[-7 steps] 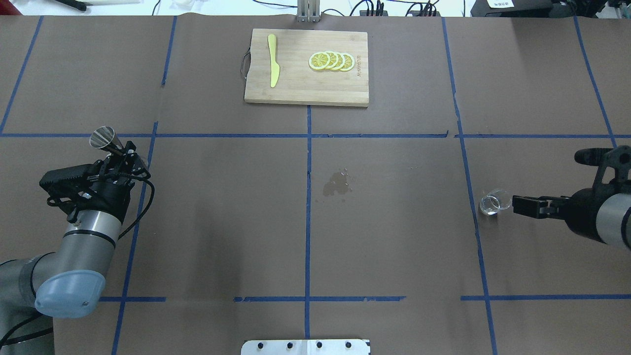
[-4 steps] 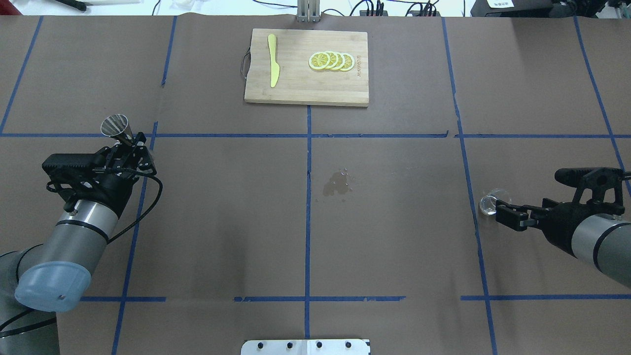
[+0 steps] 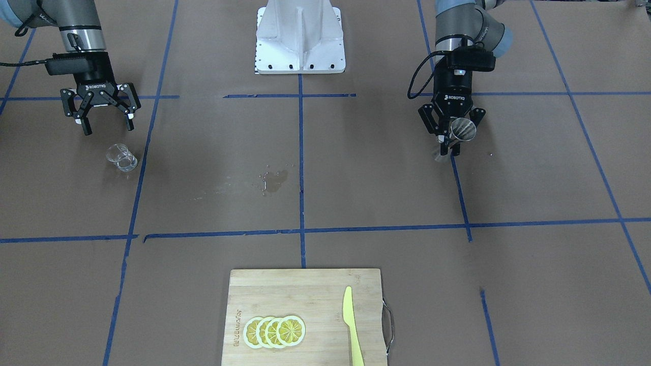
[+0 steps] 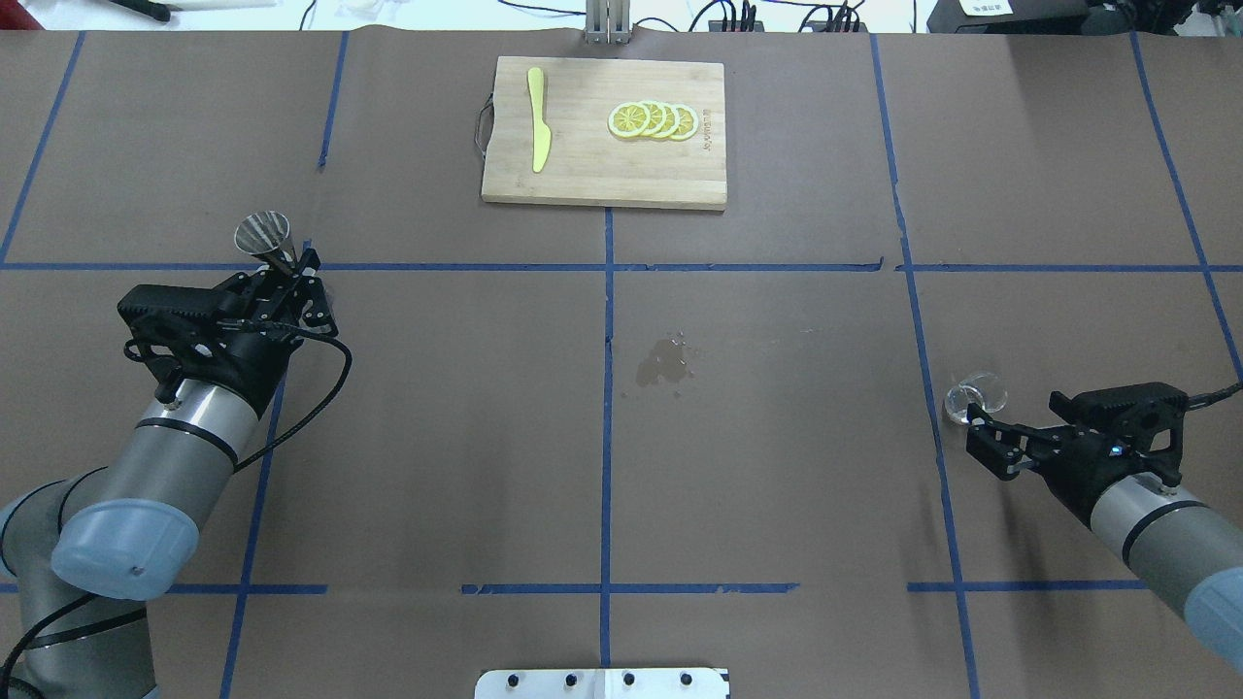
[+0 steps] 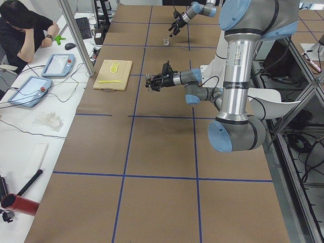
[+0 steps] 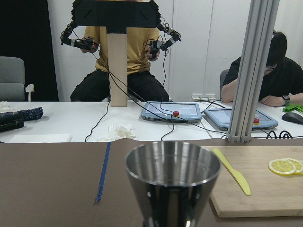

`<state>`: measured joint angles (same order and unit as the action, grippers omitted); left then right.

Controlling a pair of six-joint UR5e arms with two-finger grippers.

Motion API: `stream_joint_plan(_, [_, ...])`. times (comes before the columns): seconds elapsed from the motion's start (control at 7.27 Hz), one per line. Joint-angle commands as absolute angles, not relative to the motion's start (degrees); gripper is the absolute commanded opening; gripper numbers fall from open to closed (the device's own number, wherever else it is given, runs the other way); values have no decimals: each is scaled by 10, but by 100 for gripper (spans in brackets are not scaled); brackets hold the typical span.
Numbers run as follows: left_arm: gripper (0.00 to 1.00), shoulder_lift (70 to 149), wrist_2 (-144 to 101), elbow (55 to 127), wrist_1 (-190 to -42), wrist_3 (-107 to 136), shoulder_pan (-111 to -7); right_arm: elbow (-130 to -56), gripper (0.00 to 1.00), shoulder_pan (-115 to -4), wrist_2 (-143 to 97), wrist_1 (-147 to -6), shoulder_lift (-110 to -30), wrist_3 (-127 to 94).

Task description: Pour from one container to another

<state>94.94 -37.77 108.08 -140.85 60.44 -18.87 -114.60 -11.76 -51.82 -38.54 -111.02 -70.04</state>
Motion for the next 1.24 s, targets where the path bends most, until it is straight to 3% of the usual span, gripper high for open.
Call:
stream_joint_plan(0.0, [0,955,-378,1078,-1409,604,-189,-1117,100,-85,-451,-377,-1094,-696])
stream_joint_plan(0.69, [0,963,-378,1050,-1409,607,-189,-1049,100,-83,-418,-374,-1037,-699])
stream_joint_plan(1.1, [0,964,-378,1041,-1409,609,-190,-976,100,-83,-400,-274,-1027,-645])
